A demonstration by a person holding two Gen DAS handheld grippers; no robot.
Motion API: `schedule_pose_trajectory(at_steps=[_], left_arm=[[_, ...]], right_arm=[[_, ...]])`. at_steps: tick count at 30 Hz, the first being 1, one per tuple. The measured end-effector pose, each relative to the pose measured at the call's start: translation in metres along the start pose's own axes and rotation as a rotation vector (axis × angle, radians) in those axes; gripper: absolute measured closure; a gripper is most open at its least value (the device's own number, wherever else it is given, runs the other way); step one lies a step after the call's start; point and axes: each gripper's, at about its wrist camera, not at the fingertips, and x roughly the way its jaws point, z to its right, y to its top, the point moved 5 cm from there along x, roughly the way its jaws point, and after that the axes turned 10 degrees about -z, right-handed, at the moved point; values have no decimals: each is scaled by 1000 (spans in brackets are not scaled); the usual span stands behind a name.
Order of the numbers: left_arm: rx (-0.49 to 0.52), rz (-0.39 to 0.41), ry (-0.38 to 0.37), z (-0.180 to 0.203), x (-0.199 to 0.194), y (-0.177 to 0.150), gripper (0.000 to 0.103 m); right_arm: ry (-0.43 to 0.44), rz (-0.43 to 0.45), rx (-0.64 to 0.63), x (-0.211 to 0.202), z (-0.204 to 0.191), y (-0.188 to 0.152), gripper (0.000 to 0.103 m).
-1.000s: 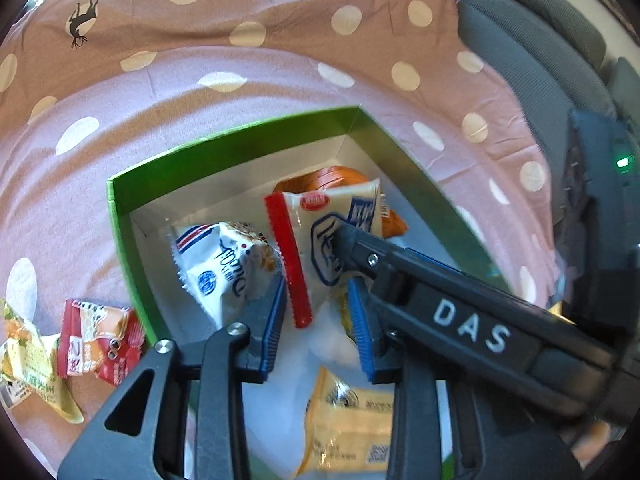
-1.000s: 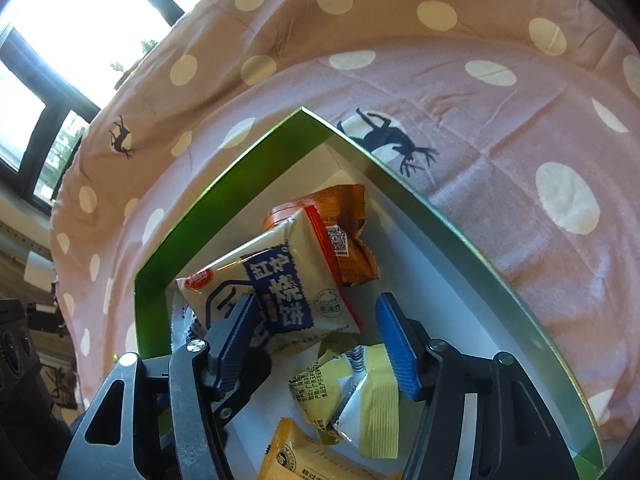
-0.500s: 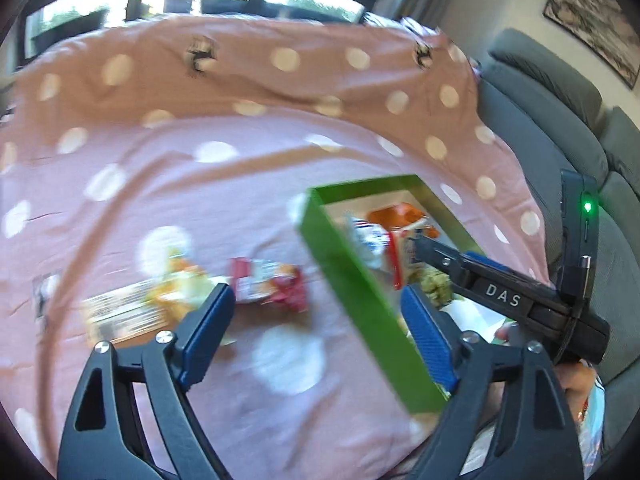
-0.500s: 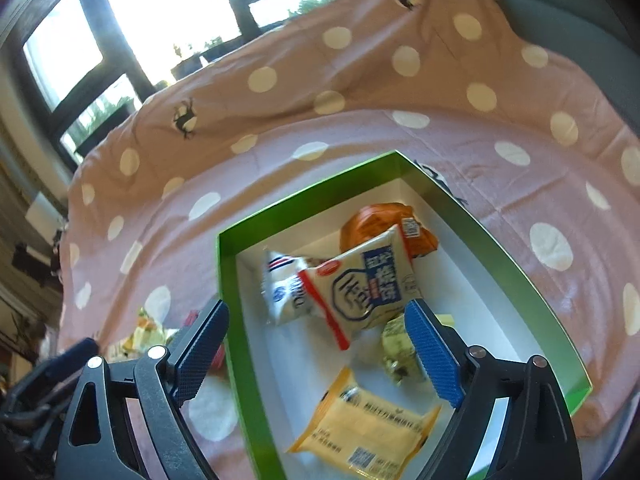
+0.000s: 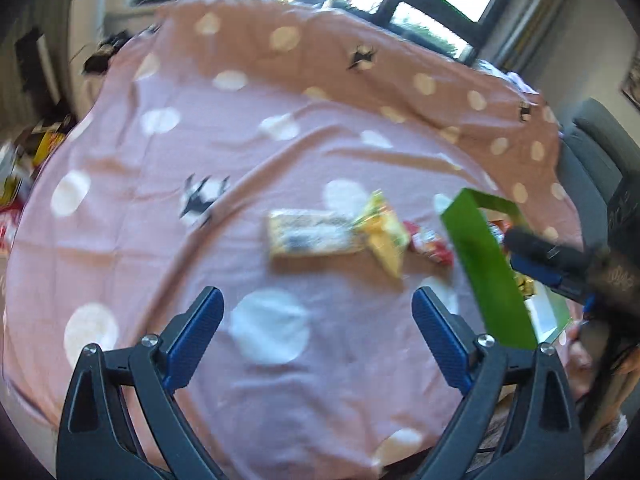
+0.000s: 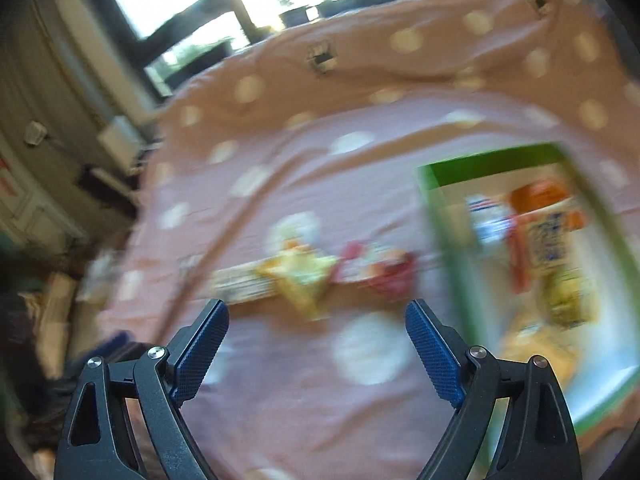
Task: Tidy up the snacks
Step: 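Withdraw the right gripper from the box toward the remaining snacks, then close the right gripper on the yellow-green snack bag and lift it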
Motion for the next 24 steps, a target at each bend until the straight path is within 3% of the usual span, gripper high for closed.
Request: schedule_pose_trajectory(at_steps=[2,7,11,14,17,20,21,22,24], left_arm=[[-31,-7,5,-13,0,-7,8],[-62,-29,-12,-28,-1,-19,8],[-70,-28,-23,-31,-3,-21,8],[-70,-24,-25,-32,-5,-22,8],[-68,-29,-26,-34,-5,-24,8],[-63,-36,-20,-36,-4,-27,8],[-63,-38,-17,-37,-4,-28,8],[-63,-41,-15,-37,-3,-28,8],[-66,-45,-10,-38,-1,-29,8]], right_arm=[[72,-43,-2,10,-16,4,13],[-19,-78,49,42,-23,26,13],[-12,-167,235,86,-4,42,13],[-5,-215,293,113,1,45,14],[-73,-248,334,136,7,43,21],[-88,-267,369,152,12,41,33],[-85,-267,373,155,14,40,37],[-93,-244,361,154,13,39,49],[-124,-209,304,149,8,38,55]])
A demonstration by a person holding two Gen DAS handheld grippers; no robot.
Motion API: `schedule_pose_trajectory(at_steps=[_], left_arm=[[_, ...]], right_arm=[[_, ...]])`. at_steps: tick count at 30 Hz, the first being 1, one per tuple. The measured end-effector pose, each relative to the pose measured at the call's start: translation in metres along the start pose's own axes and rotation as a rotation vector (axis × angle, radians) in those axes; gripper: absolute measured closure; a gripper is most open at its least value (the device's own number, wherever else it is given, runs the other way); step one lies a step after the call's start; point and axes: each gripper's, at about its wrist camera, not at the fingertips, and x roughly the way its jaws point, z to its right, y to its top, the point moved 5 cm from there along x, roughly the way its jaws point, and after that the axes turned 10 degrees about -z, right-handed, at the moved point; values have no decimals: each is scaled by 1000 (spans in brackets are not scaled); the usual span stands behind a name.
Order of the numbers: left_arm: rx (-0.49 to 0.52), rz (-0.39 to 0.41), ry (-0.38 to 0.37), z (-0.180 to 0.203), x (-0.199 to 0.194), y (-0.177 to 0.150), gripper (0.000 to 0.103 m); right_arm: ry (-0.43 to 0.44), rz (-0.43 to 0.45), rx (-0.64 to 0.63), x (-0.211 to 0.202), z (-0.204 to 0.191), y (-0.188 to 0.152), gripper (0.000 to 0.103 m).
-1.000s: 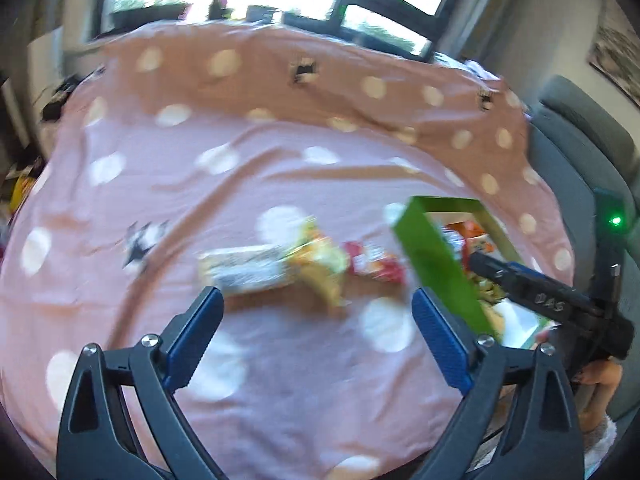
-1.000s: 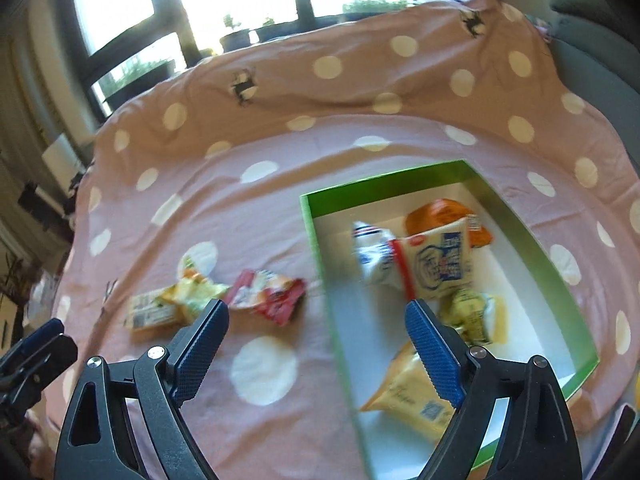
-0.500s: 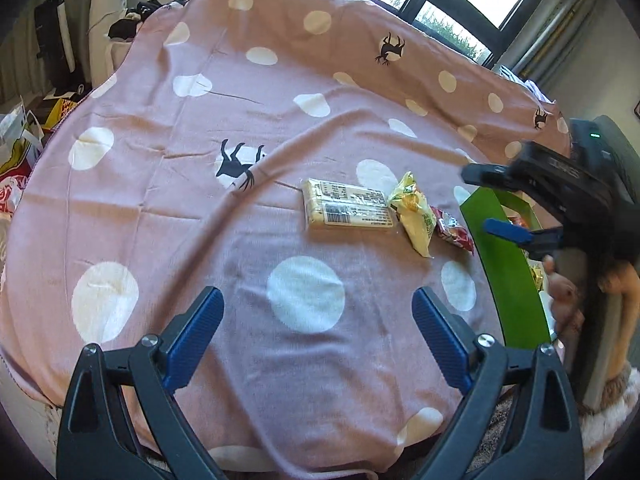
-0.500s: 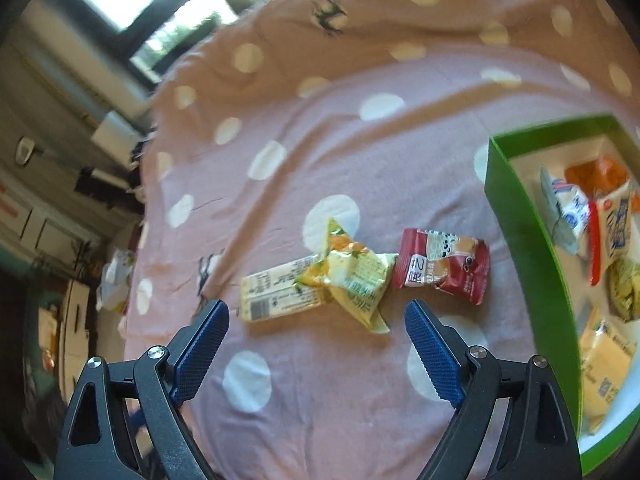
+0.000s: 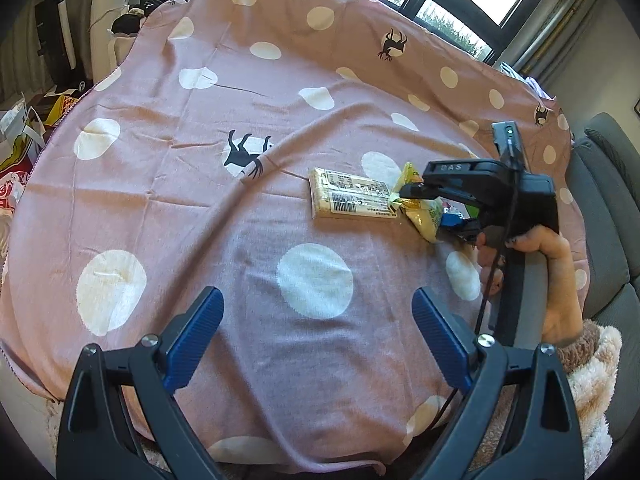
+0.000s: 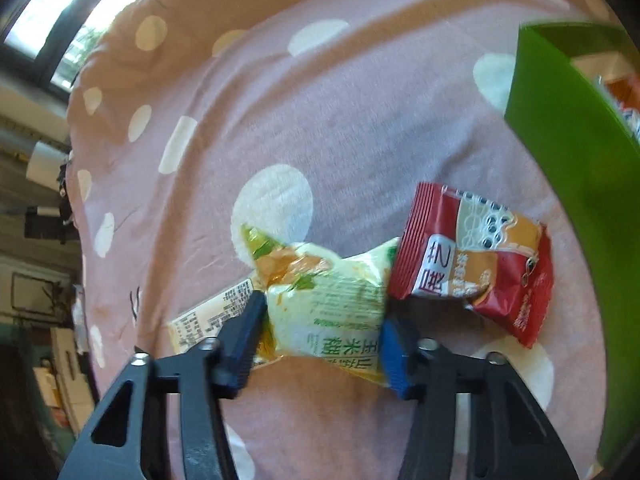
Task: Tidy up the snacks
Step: 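Close the right gripper on the yellow-green snack bag and lift it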
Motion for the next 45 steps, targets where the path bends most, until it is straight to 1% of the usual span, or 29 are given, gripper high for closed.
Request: schedule_pose_trajectory(at_steps=[1,6,9,10,12,14,17,19,20,21,22,24,25,27,30,32,35,36,40,43,45], left_arm=[[-2,-1,2,-1,1,0,8],[-9,-3,7,-1,4,1,8],[-16,-7,14,-2,8,1,8],[-18,-10,18,-2,9,1,8],[-23,-16,26,-3,13,0,8],[-26,-28,36,-4,18,-1,8],[-30,-44,49,-5,24,-3,8],[-30,-52,53,-5,26,-5,8],[-28,-54,51,-4,26,-5,8],[-26,-54,49,-4,26,-6,8],[-23,-55,46,-2,26,-6,8],[-33,-51,15,1,25,-5,8],[-32,-59,5,3,25,-5,8],[-13,-61,-3,10,26,-5,8],[25,-72,-25,24,30,-7,10],[56,-88,-55,37,35,-8,12],[99,-110,-74,55,43,-9,15],[107,-116,-77,60,46,-10,16],[138,-164,-79,74,62,-15,27],[146,-186,-89,78,70,-16,28],[142,-197,-86,79,75,-16,34]], right_arm=[[-2,8,-25,-2,-2,-3,58],[-3,17,-112,-24,-4,-28,60],[-35,45,-211,-42,-12,-53,60],[-41,49,-258,-48,-17,-66,60],[-42,30,-328,-48,-22,-82,60],[-51,-15,-391,-41,-25,-104,60],[-96,-60,-428,-25,-23,-121,59],[-104,-75,-441,-20,-18,-127,57],[-107,-80,-445,-20,-18,-129,56],[-102,-72,-445,-23,-17,-132,54],[-84,-52,-439,-29,-15,-132,45],[-47,-17,-425,-44,-13,-132,36],[-55,9,-418,-52,-10,-130,35],[-42,54,-403,-64,-4,-126,32],[3,80,-355,-76,7,-120,31],[59,80,-308,-79,15,-117,31],[143,68,-260,-77,20,-113,31],[153,65,-255,-74,18,-114,31],[206,21,-231,-62,21,-114,31],[221,-8,-239,-52,19,-116,31],[244,-34,-248,-44,17,-117,33]])
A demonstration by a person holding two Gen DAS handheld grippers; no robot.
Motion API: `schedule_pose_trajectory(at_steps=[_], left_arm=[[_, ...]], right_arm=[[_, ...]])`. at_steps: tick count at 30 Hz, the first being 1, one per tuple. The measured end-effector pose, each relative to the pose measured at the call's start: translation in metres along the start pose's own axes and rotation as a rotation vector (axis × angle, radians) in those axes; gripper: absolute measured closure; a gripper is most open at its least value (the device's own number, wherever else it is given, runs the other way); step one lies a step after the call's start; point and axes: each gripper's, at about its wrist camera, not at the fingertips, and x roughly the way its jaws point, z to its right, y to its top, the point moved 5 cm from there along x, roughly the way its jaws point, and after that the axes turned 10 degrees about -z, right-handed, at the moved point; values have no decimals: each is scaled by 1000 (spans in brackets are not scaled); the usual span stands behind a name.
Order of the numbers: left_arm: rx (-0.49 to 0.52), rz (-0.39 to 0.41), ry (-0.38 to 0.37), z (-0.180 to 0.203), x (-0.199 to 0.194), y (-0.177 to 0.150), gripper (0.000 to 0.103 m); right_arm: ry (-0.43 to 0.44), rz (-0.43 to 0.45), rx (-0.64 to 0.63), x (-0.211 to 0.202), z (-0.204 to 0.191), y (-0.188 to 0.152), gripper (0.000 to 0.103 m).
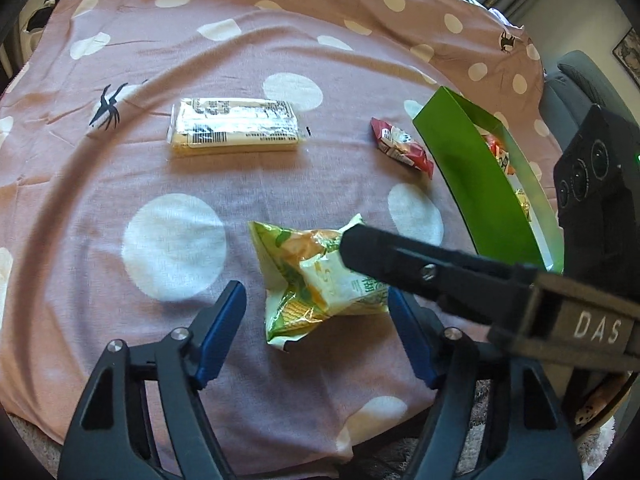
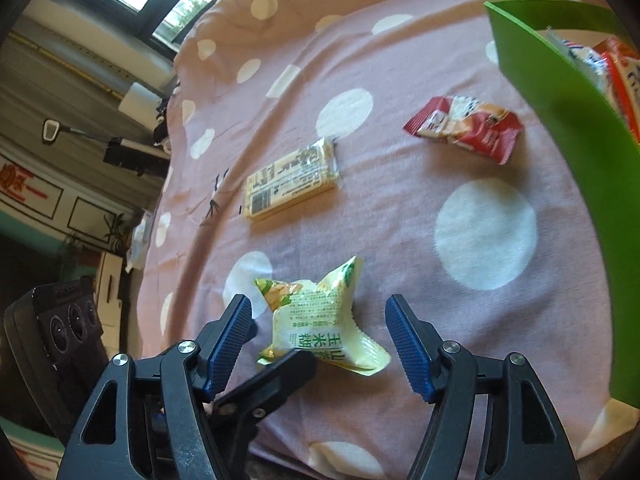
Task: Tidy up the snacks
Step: 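Close the right gripper on the yellow-green snack bag and lift it, then carry the yellow-green snack bag over the green box and lower it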
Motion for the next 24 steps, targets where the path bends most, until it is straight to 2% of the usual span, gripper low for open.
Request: schedule_pose_trajectory(at_steps=[2,6,14,18,24], left_arm=[[-1,-15,-4,0,5,1,44],[18,-27,12,0,10,-1,50],[57,0,-8,2,13,-1,55],[97,26,17,14,4,-3,60],[159,95,45,35,-17,2,61]], right_arm=[[0,-29,-2,9,0,-1,38],[15,-65,-8,21,0,-2,50],[53,-73,-8,28,5,-4,50],[63,-56,-23,21,0,-7,50],[37,22,-62,-5,-13,-8,50]])
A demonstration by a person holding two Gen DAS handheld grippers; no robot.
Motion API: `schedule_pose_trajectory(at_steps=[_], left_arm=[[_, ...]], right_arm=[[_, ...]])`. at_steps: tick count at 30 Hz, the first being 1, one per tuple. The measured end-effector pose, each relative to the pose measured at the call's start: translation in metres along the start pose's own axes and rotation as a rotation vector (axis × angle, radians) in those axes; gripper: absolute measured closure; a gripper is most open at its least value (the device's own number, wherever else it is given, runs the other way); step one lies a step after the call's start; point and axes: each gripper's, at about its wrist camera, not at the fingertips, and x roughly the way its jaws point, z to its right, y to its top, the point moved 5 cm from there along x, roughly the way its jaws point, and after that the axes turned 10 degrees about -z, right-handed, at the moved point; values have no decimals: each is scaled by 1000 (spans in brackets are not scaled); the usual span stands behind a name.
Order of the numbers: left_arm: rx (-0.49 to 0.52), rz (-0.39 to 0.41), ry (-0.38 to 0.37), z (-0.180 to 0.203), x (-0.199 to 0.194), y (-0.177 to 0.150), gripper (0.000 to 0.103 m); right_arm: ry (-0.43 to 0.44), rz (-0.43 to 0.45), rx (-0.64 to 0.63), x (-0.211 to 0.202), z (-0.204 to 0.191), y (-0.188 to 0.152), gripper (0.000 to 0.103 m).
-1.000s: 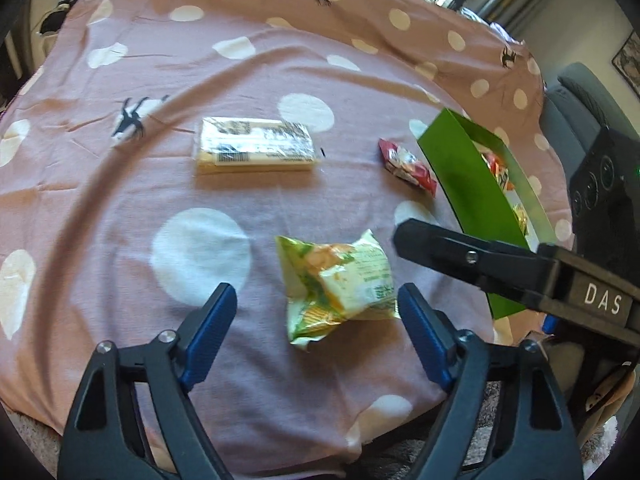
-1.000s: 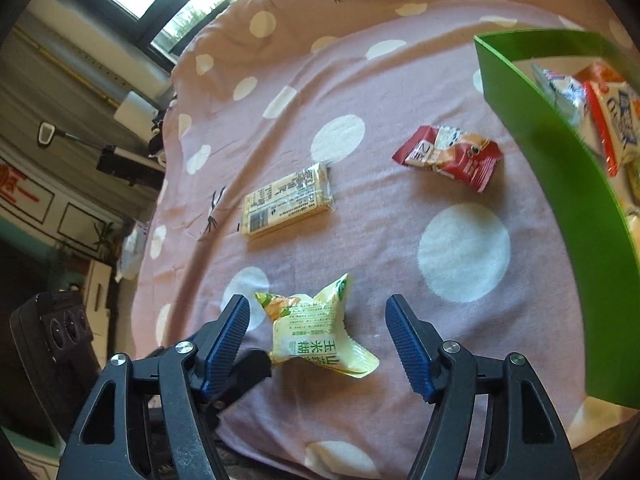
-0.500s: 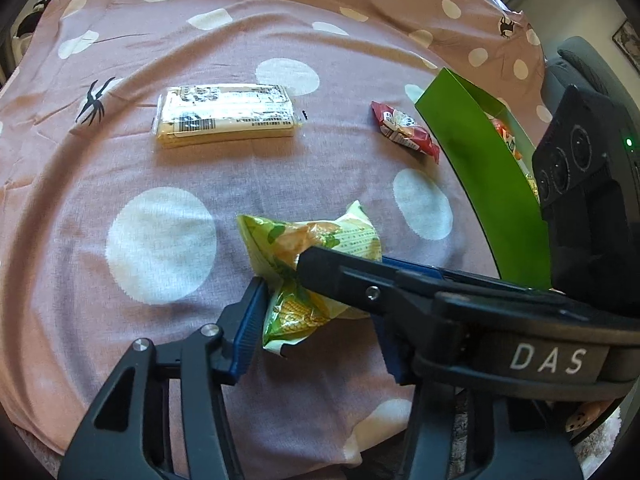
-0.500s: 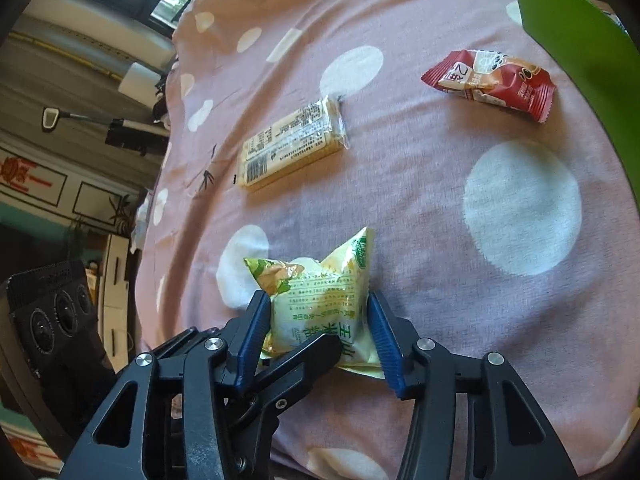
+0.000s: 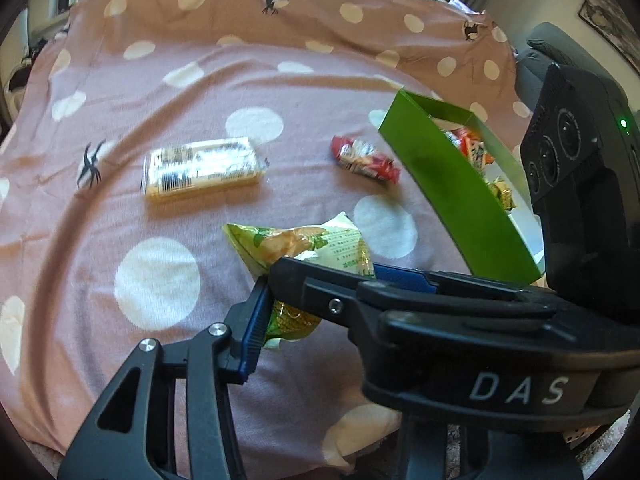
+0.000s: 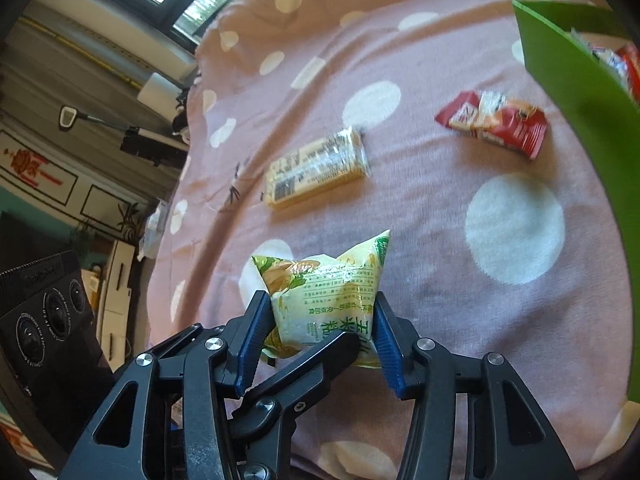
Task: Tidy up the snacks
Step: 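Carry the yellow-green snack bag over the green box and lower it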
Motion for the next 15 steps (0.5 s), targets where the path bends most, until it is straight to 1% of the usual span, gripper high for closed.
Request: schedule_pose_trajectory(at_steps=[7,12,15], left_arm=[[98,109,-1,34,-29,22,61],[165,169,-33,63,-43,38,61],[215,189,-58,85,-45,50,61]], right_arm=[[-3,135,-34,-51,-8,7,50],[-27,223,-31,-90,-7,12,50],[-43,277,-21,-114,-1,15,50]])
